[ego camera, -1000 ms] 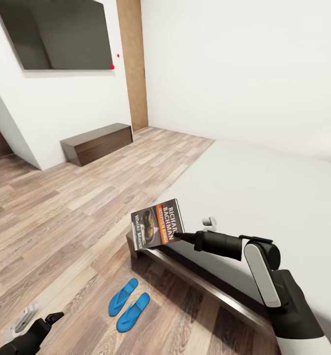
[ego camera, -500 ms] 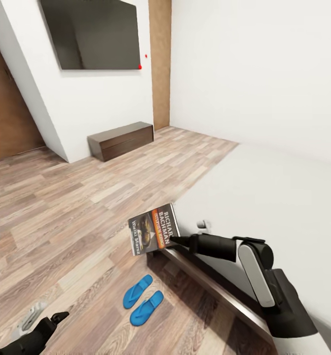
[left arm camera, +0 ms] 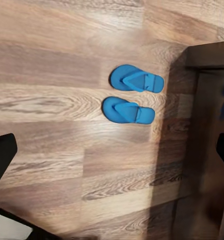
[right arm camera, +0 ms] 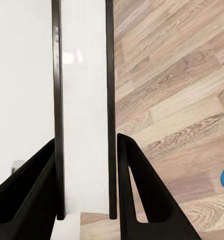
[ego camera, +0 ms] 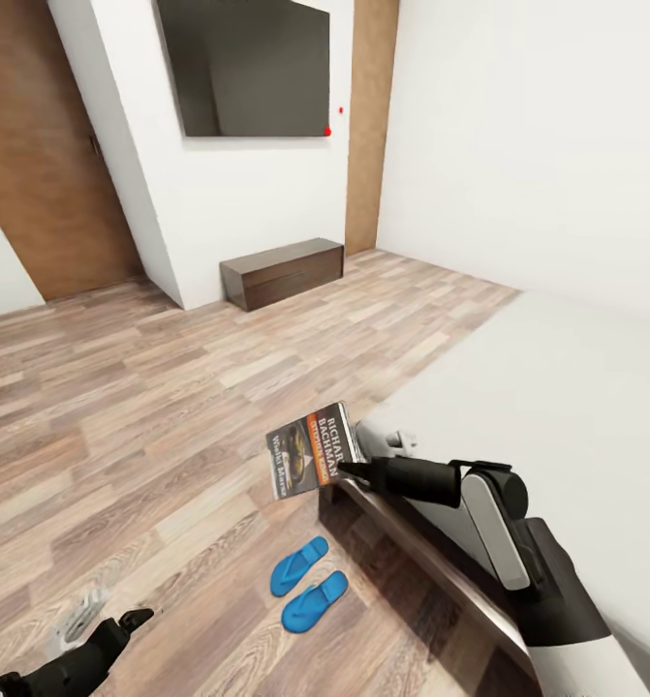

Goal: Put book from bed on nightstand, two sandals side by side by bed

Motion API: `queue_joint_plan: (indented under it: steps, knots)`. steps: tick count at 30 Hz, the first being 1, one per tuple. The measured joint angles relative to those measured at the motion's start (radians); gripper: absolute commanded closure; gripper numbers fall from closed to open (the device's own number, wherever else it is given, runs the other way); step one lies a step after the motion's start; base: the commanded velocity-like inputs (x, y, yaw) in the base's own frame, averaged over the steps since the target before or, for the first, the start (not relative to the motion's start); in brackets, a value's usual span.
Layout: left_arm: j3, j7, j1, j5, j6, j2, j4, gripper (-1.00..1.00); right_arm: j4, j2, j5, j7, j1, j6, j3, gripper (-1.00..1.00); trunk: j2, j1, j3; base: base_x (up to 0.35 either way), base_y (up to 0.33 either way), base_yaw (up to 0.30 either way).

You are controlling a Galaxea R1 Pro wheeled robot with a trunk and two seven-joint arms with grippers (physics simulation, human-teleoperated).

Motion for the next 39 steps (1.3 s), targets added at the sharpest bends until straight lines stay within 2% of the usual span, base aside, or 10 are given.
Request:
queue_joint_plan:
  steps: [3, 7, 8, 9, 13, 14, 19, 39]
  knots:
    - [-0.081, 0.001, -0.026, -0.014, -0.002, 0.001, 0.0, -1.0, 0.002, 0.0, -0.002, -0.003, -0.001, 0.0, 0.006, 1.0, 0.0, 0.0, 0.0, 0.0, 0.0, 0.286]
    - [-0.195, 0.009, -0.091, -0.075, -0.005, -0.004, 0.009, -1.0, -0.007, -0.004, -0.003, -0.005, 0.0, 0.0, 0.019, 1.0, 0.0, 0.0, 0.0, 0.0, 0.0, 0.287]
    - [-0.218, 0.01, -0.107, -0.091, -0.005, -0.008, 0.02, -1.0, -0.021, -0.007, -0.002, -0.005, 0.002, 0.0, 0.021, 1.0, 0.0, 0.0, 0.0, 0.0, 0.0, 0.287]
    - [-0.226, 0.011, -0.113, -0.097, -0.005, -0.011, 0.027, -1.0, -0.029, -0.008, -0.006, -0.005, 0.003, 0.001, 0.022, 1.0, 0.0, 0.0, 0.0, 0.0, 0.0, 0.287]
    - [-0.243, 0.013, -0.127, -0.112, -0.016, -0.022, 0.054, -1.0, -0.053, -0.012, -0.01, -0.006, 0.005, 0.001, 0.021, 1.0, 0.0, 0.0, 0.0, 0.0, 0.0, 0.288]
    - [-0.249, 0.014, -0.132, -0.12, -0.055, -0.025, 0.089, -1.0, -0.065, -0.014, -0.002, -0.006, 0.006, 0.0, 0.016, 1.0, 0.0, 0.0, 0.0, 0.0, 0.0, 0.287]
    - [-0.255, 0.014, -0.137, -0.123, -0.093, -0.027, 0.159, -1.0, -0.073, -0.017, -0.001, -0.006, 0.007, 0.0, 0.011, 1.0, 0.0, 0.0, 0.0, 0.0, 0.0, 0.286]
    - [-0.262, 0.004, -0.143, -0.132, -0.108, -0.03, 0.186, -1.0, -0.075, -0.016, 0.001, -0.006, 0.007, 0.0, 0.01, 1.0, 0.0, 0.0, 0.0, 0.0, 0.0, 0.286]
